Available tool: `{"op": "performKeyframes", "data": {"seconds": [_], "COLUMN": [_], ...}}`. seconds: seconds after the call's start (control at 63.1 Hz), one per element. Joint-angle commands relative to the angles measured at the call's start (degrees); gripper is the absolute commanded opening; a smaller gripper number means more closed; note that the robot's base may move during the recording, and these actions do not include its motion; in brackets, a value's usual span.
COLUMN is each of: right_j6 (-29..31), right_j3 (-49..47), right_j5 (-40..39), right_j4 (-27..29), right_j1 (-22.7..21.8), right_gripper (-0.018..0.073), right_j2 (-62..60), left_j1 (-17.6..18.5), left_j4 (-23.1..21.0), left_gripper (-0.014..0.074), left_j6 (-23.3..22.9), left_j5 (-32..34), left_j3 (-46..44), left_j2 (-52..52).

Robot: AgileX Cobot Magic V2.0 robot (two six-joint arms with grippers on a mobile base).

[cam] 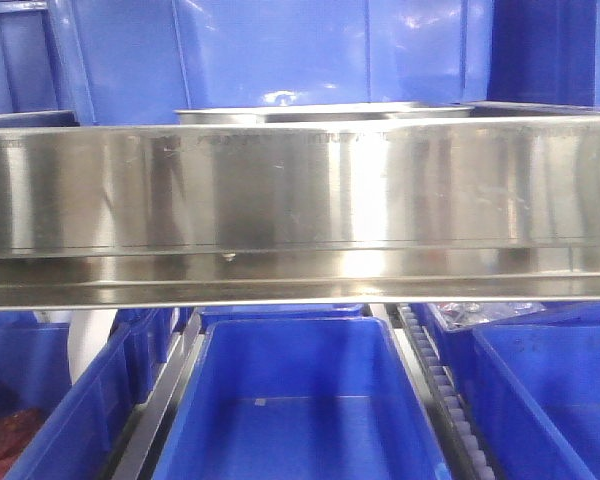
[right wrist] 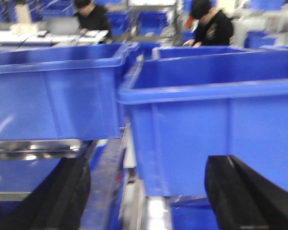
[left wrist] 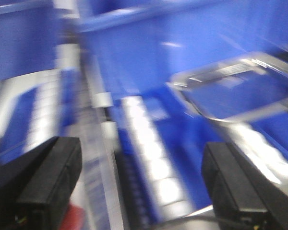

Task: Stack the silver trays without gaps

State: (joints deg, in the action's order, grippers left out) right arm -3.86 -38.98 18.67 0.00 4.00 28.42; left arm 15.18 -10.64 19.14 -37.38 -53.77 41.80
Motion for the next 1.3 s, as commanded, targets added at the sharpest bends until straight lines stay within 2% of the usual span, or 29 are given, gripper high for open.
{"op": "performKeyframes", "data": {"seconds": [0.0, 0.111, 0.158, 0.19, 0.301, 0.38, 0.523, 0.586, 0.65, 0.745, 0.871, 0.982, 1.077, 1.283], "right_j6": [0.2, 1.69, 1.9, 1.9, 1.67, -0.6, -8.32, -10.89, -12.61, -13.49, -14.01, -14.01, -13.95, -13.77], "right_j3": [-7.66, -14.9, -18.35, -20.68, -29.64, -36.37, -50.79, -56.8, -61.51, -67.34, -71.97, -73.62, -73.62, -73.62], "right_j5": [-0.66, 4.79, 7.06, 8.86, 16.13, 23.02, 36.57, 40.6, 43.56, 47.34, 49.76, 49.95, 48.76, 47.46], "right_j4": [-0.62, -0.67, -0.67, -0.67, -0.67, -0.55, -2.56, -4.75, -6.43, -7.29, -6.76, -5.04, -3.02, -2.88], "right_j1": [3.74, 11.01, 13.89, 15.77, 19.89, 20.0, 20.0, 20.0, 20.0, 19.63, 18.47, 17.19, 16.71, 16.63], "right_gripper": [0.059, 0.059, 0.059, 0.059, 0.059, 0.059, 0.059, 0.059, 0.059, 0.059, 0.059, 0.059, 0.059, 0.059], "right_j2": [5.4, 13.93, 17.5, 19.97, 29.49, 35.94, 47.41, 52.35, 56.48, 61.73, 67.59, 71.51, 74.18, 78.95], "left_j1": [6.57, 15.36, 17.79, 18.91, 19.39, 19.39, 19.39, 19.39, 19.39, 18.72, 16.94, 14.42, 13.17, 12.02], "left_j4": [-1.73, -1.07, -1.07, -0.99, -0.65, 2.19, 11.87, 17.18, 20.55, 22.49, 19.99, 16.25, 15.66, 14.2], "left_gripper": [0.043, 0.043, 0.043, 0.043, 0.042, 0.042, 0.042, 0.042, 0.042, 0.042, 0.0421, 0.0421, 0.042, 0.0421], "left_j6": [2.02, 2.02, 1.48, -0.49, -9.23, -15.14, -27.05, -34.12, -37.16, -39.95, -41.94, -41.95, -41.95, -41.84], "left_j5": [1.82, 0.8, 0.15, -0.46, -2.57, -4.54, -12.25, -17.03, -20.12, -23.12, -24.22, -24.36, -25.56, -25.42], "left_j3": [-6.4, -12.39, -14.95, -16.97, -24.65, -29.78, -39.56, -43.96, -47.31, -51.73, -56.37, -57.99, -57.99, -57.99], "left_j2": [5.14, 12.89, 16.32, 18.79, 27.06, 32.57, 41.44, 45.75, 48.96, 53.6, 58.46, 61.46, 63.25, 66.64]}}
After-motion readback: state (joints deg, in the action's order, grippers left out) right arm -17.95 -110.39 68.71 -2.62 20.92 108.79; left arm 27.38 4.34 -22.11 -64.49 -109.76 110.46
